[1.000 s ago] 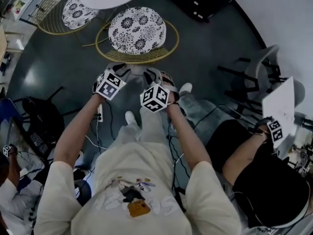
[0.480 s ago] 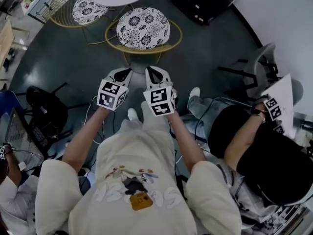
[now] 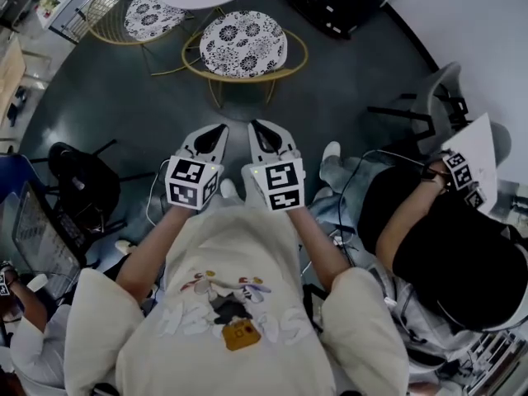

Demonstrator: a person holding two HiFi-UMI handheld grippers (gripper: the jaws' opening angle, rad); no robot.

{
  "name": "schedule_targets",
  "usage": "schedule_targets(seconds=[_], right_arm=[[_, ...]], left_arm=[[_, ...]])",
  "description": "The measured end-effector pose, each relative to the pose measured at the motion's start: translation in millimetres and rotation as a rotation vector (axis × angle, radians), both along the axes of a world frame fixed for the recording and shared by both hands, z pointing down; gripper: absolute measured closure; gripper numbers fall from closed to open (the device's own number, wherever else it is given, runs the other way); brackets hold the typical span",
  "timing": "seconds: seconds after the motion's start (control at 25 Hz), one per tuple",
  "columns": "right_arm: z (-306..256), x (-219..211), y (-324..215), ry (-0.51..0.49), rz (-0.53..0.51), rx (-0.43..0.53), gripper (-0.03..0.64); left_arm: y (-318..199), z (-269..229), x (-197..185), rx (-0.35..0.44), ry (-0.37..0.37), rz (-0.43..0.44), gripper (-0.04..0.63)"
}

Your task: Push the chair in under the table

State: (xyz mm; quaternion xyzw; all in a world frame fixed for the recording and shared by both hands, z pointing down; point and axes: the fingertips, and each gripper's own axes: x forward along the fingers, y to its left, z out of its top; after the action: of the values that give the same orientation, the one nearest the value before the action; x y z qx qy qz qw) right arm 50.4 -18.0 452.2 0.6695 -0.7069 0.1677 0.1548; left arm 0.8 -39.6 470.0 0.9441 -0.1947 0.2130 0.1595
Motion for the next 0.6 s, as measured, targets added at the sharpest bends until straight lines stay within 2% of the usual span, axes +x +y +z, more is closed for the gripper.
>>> schedule_targets(seconds=[0.36, 0.6], right_arm=[[-3.4, -19.0, 27.7, -0.065, 0.064, 0.023, 0.609], [-7.8, -49.6, 26.3, 0.007, 0.017, 0.034, 0.609]], left_arm=[[29.4, -4.8, -20.6, -0.017, 0.011, -0.036, 0.586], [33.6, -3.9, -35.7, -0.014, 0.017, -0.052, 0.586]])
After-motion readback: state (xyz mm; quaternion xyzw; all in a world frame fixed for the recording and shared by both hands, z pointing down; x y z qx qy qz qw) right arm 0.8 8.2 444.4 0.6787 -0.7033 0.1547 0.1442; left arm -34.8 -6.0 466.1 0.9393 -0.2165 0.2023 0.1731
